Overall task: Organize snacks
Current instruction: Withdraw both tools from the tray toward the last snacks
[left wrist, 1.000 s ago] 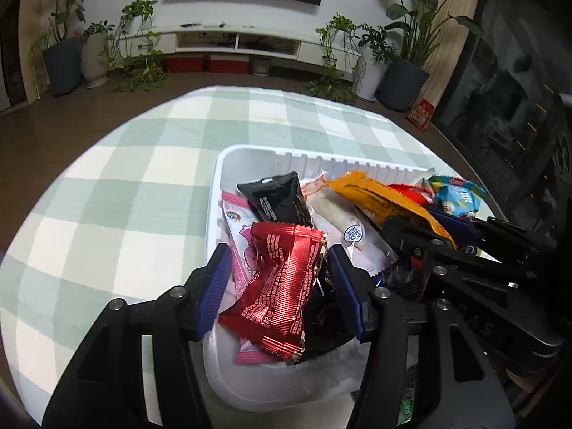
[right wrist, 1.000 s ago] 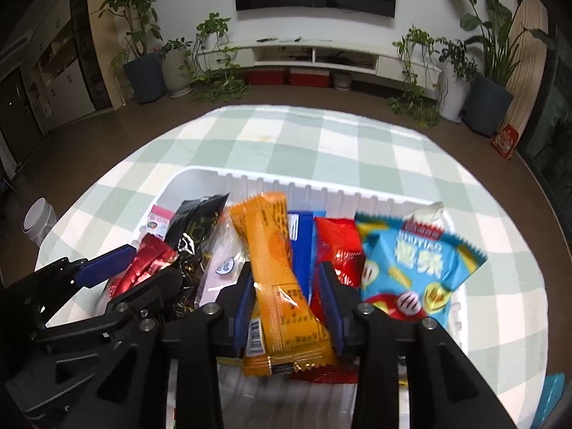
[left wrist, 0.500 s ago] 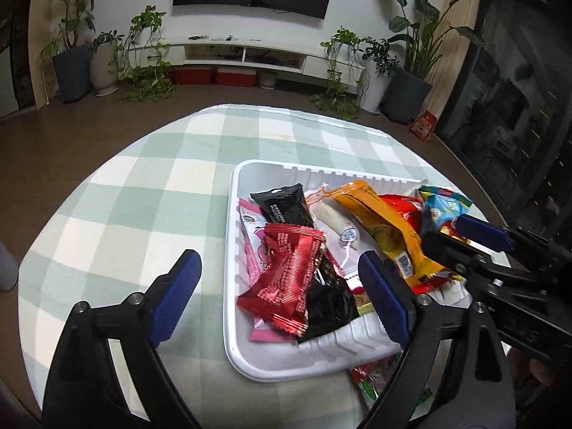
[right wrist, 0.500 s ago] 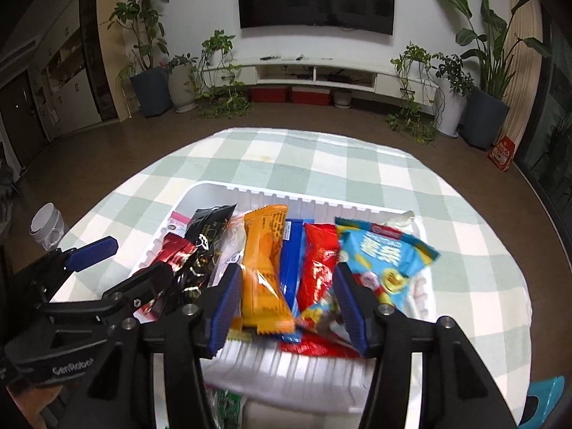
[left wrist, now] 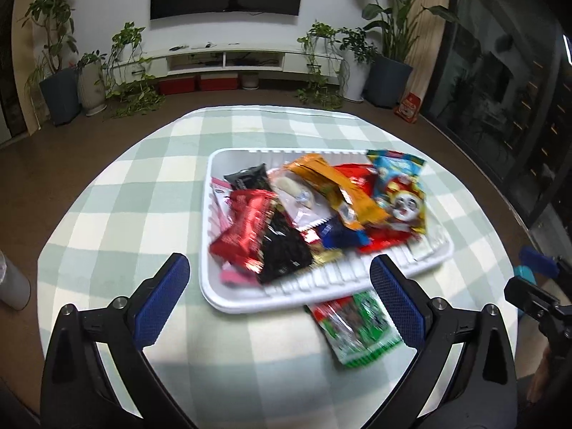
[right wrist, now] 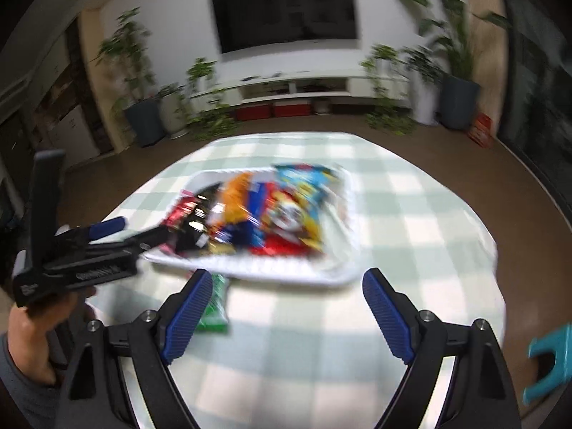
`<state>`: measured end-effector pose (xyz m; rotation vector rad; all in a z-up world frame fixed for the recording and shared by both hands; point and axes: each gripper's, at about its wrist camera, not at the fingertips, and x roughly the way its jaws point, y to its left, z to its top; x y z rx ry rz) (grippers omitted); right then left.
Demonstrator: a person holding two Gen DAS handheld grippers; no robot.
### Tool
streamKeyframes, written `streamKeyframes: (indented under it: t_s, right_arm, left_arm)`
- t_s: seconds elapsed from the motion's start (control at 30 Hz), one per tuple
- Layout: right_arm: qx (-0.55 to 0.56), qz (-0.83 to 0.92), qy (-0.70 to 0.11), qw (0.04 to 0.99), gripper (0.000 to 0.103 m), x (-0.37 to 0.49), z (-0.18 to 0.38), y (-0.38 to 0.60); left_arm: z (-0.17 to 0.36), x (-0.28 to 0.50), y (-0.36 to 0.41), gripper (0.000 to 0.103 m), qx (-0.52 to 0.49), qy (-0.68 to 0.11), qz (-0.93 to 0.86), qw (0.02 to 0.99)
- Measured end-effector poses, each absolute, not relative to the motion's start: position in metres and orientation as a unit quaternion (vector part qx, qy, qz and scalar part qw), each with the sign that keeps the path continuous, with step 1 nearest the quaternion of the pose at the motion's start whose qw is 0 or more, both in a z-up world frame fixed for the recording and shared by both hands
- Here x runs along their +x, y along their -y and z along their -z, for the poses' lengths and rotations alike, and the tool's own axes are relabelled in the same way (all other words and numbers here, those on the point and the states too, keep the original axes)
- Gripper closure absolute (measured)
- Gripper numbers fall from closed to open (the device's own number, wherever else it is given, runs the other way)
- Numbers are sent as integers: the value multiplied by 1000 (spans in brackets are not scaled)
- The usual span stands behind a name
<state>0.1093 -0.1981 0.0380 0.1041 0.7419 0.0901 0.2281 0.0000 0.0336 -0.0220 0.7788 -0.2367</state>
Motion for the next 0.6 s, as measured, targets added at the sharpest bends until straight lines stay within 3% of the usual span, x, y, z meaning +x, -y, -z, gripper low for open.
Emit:
streamKeyframes:
  t_s: [0.27,0.6]
  right_arm:
    - [149,-3,-382,912,15,79,-6,247]
    - [150,-46,-398,904,15,78,4,236]
  left_arm:
    - [-5,197,43,1,18,-435,100,894]
    - [16,209,81,1,73,-446,40,891]
